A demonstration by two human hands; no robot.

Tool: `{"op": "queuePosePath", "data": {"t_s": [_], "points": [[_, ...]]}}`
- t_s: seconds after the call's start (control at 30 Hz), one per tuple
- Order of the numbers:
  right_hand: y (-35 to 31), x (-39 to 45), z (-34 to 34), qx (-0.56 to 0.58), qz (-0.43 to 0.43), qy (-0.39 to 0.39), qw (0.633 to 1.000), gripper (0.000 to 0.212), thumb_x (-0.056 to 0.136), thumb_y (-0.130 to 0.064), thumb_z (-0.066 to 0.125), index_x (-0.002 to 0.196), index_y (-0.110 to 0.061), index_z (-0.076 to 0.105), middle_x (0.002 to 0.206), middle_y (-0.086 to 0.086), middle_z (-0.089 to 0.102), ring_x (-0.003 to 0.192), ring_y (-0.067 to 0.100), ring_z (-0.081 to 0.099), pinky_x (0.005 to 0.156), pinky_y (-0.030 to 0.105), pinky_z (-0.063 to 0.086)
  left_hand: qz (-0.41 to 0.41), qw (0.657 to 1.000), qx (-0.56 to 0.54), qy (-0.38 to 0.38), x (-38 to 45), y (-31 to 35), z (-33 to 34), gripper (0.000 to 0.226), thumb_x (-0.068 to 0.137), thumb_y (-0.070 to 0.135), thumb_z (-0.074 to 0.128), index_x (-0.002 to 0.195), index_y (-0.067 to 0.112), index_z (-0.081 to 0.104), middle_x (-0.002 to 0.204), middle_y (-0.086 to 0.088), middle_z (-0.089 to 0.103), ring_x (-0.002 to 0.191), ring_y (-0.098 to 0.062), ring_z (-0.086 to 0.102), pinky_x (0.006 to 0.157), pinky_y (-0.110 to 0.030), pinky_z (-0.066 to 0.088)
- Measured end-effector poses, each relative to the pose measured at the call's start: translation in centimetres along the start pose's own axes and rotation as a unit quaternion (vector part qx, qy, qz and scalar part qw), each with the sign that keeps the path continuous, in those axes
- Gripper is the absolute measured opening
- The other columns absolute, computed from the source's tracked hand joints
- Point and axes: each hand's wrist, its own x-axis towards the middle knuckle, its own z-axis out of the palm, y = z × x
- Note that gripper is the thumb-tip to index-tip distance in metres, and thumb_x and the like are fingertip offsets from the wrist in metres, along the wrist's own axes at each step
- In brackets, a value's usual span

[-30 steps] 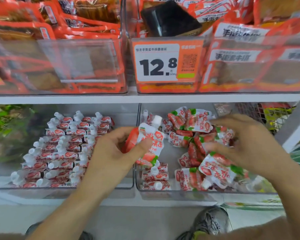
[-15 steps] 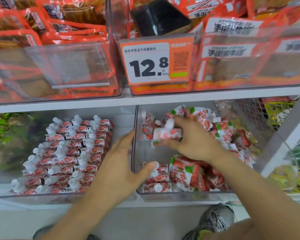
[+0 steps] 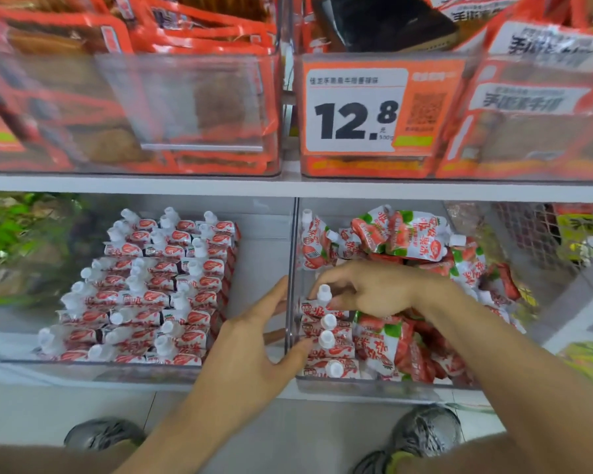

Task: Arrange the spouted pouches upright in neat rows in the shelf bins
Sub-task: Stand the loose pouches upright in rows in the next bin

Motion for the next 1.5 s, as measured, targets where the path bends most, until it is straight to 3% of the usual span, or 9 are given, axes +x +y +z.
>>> {"op": "queuePosePath", "data": {"t_s": [0.27,0.47,0.6,0.77,0.97,1.07,1.2,1.37,1.5], "points": [[0.2,-3.0,-1.1,0.032,0.056,-0.001,0.998,0.056,0.095,-0.027,0.063,0.144,-0.041,0.040,0.150,-0.014,0.042,0.136,0.007,0.043,0.109,0.026,0.037,0.011,1.000,-0.011,0.023,0.1,-0.3,0.2,0.080,0.076,0.024,0.080,0.134,0.056,0.037,0.118,0.035,0.059,0.108,0.020,0.054,0.091,-0.018,0.053],[-0.3,-6.0,-0.9,-0.120,0.140,0.035,0.982,0.088,0.072,-0.051,0.080,0.146,-0.038,0.036,0.139,-0.013,0.050,0.124,0.010,0.050,0.101,0.026,0.041,0.018,1.000,0.002,0.023,0.0,-0.3,0.3,0.078,0.076,0.029,0.079,0.135,0.055,0.036,0.119,0.045,0.052,0.115,0.018,0.050,0.094,-0.023,0.053],[-0.6,-6.7,0.1,-0.139,0.134,0.046,0.980,0.078,0.070,-0.039,0.086,0.138,-0.029,0.049,0.128,-0.008,0.058,0.116,0.013,0.056,0.097,0.029,0.046,0.027,0.999,-0.002,0.025,0.0,-0.2,0.4,0.077,0.076,0.022,0.080,0.136,0.050,0.039,0.116,0.046,0.054,0.113,0.018,0.051,0.090,-0.014,0.051],[-0.1,-9.6,-1.2,-0.134,0.102,0.102,0.980,0.059,0.069,-0.025,0.084,0.119,-0.041,0.058,0.095,-0.013,0.050,0.082,0.003,0.051,0.072,0.023,0.046,0.024,0.999,-0.018,0.032,0.0,-0.2,0.5,0.076,0.076,0.010,0.080,0.134,0.043,0.045,0.110,0.046,0.057,0.108,0.019,0.054,0.083,-0.005,0.048],[0.8,-11.0,-1.9,-0.035,0.060,0.341,0.938,0.044,0.060,-0.019,0.086,0.087,-0.030,0.053,0.085,-0.005,0.064,0.079,0.022,0.064,0.068,0.039,0.053,0.023,0.999,-0.011,0.044,0.0,-0.2,0.6,0.076,0.075,0.014,0.080,0.128,0.053,0.041,0.109,0.047,0.056,0.107,0.021,0.054,0.084,-0.004,0.047],[0.6,-7.6,-0.8,0.024,0.023,0.412,0.911,0.053,0.073,-0.022,0.084,0.115,-0.022,0.051,0.092,-0.005,0.062,0.085,0.014,0.063,0.074,0.032,0.051,0.023,0.999,-0.009,0.045,0.0,-0.3,0.6,0.075,0.075,0.018,0.080,0.131,0.050,0.042,0.113,0.044,0.057,0.111,0.018,0.053,0.086,-0.007,0.049],[0.1,-3.1,0.7,-0.012,-0.023,0.369,0.929,0.047,0.085,-0.034,0.073,0.125,-0.020,0.052,0.113,0.002,0.061,0.103,0.018,0.059,0.087,0.033,0.049,0.028,0.999,-0.015,0.037,-0.1,-0.2,0.5,0.074,0.077,0.016,0.080,0.135,0.044,0.044,0.116,0.042,0.057,0.113,0.017,0.052,0.084,-0.006,0.048],[0.9,-0.8,1.5,-0.024,0.028,0.168,0.985,0.022,0.090,-0.029,0.068,0.108,-0.025,0.056,0.111,-0.007,0.068,0.103,0.011,0.065,0.091,0.032,0.052,0.029,0.999,-0.017,0.018,-0.1,-0.3,0.0,0.076,0.078,0.027,0.078,0.141,0.044,0.040,0.120,0.032,0.060,0.117,0.016,0.050,0.094,-0.017,0.051],[1.8,-0.3,0.6,0.014,0.027,0.154,0.988,0.026,0.095,-0.020,0.062,0.117,-0.031,0.057,0.126,-0.006,0.065,0.115,0.008,0.061,0.100,0.040,0.049,0.029,0.999,-0.032,0.004,0.1,-0.5,-0.3,0.077,0.076,0.027,0.080,0.142,0.040,0.041,0.121,0.031,0.060,0.118,0.014,0.051,0.094,-0.017,0.051]]}}
